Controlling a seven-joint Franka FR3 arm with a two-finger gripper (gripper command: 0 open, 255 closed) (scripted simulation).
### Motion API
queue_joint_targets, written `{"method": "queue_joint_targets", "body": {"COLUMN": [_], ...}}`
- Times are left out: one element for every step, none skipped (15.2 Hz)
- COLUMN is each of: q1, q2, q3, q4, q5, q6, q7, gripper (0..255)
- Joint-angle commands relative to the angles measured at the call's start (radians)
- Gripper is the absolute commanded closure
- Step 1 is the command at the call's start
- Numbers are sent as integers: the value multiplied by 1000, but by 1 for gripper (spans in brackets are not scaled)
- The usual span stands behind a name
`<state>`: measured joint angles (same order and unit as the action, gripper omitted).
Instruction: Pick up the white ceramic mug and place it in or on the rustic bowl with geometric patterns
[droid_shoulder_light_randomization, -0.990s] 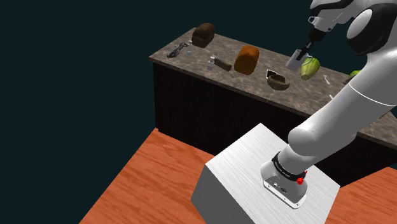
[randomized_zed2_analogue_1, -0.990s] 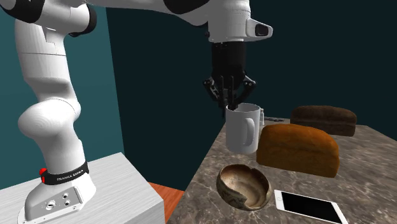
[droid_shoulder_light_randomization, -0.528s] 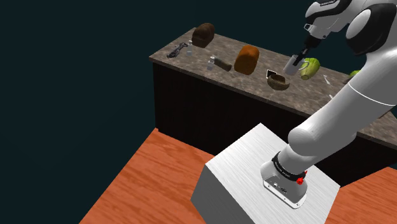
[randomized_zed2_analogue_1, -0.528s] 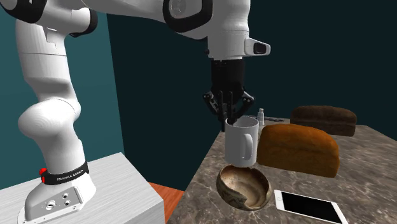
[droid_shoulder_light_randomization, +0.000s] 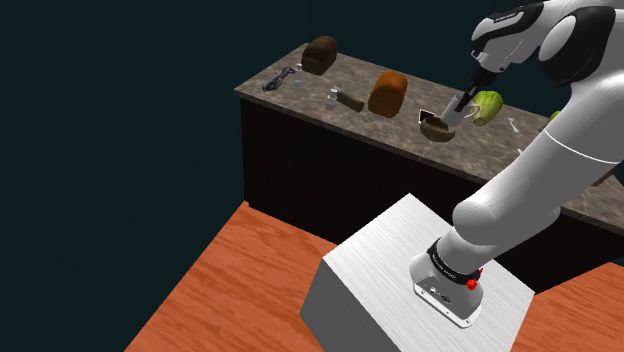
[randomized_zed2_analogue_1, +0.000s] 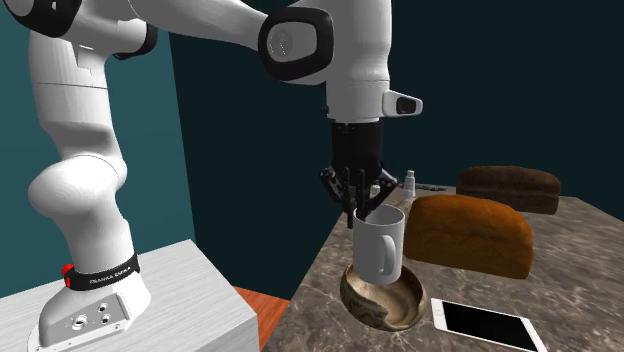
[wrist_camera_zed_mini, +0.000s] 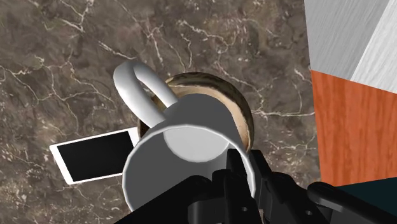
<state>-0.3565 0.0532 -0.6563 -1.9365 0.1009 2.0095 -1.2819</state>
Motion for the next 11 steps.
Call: {"method": "queue_joint_targets", "body": {"q1": [0,0,0,0,0,0,0,0,0,0,0], "q2": [1,1,1,1,1,1,1,1,1,1,1], "q3": [0,0,0,0,0,0,0,0,0,0,0], "q4": [-3,-3,-3,-3,-3,-3,-3,-3,-3,-3,-3], "q5": [1,1,1,1,1,1,1,1,1,1,1], "q6": [5,5,5,5,5,5,5,5,5,5,5], "q7": [-1,-1,-1,-1,-1,-1,-1,-1,-1,-1,-1], "gripper": [255,255,255,255,255,255,0,0,0,0,0]}}
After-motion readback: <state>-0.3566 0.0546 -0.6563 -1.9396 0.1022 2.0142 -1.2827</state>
